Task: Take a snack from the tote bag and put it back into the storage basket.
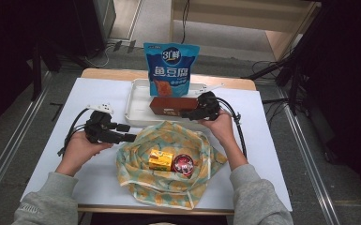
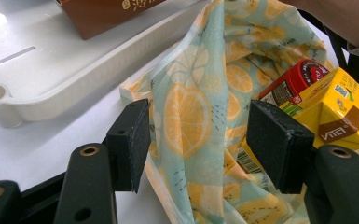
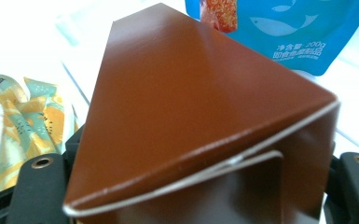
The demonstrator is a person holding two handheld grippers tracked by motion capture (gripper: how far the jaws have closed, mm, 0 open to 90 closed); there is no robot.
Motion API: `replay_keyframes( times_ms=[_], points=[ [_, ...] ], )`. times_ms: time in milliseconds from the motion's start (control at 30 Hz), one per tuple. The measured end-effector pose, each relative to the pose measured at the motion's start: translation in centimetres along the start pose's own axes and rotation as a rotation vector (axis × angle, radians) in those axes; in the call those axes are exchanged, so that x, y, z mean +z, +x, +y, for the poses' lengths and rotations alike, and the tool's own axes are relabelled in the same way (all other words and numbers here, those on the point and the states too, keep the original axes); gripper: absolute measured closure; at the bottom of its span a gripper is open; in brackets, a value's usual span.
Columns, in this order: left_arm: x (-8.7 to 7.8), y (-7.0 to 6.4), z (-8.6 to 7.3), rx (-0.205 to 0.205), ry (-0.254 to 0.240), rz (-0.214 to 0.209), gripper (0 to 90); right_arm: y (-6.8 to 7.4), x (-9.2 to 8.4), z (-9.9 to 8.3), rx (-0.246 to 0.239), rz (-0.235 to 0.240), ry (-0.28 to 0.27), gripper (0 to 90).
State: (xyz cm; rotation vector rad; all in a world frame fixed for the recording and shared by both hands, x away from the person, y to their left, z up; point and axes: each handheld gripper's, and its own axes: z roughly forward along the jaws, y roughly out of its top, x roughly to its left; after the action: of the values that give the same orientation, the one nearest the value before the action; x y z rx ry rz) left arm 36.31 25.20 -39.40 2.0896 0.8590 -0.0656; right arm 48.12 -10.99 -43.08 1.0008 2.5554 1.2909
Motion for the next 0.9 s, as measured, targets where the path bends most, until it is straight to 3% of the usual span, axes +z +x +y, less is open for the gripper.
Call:
replay_keyframes(
  times_ms=[500,900],
  points=[
    [-0.3,-0.1,0.0,0.01,-0.009,-0.002,40.0,-0.1,1.9,-0.2,0.0,-0.007,0.011,24.2],
    [-0.3,-0.1,0.0,0.012,-0.011,0.003,40.0,-0.3,0.6,0.3,0.008,-0.034,-0.006,24.1]
  ],
)
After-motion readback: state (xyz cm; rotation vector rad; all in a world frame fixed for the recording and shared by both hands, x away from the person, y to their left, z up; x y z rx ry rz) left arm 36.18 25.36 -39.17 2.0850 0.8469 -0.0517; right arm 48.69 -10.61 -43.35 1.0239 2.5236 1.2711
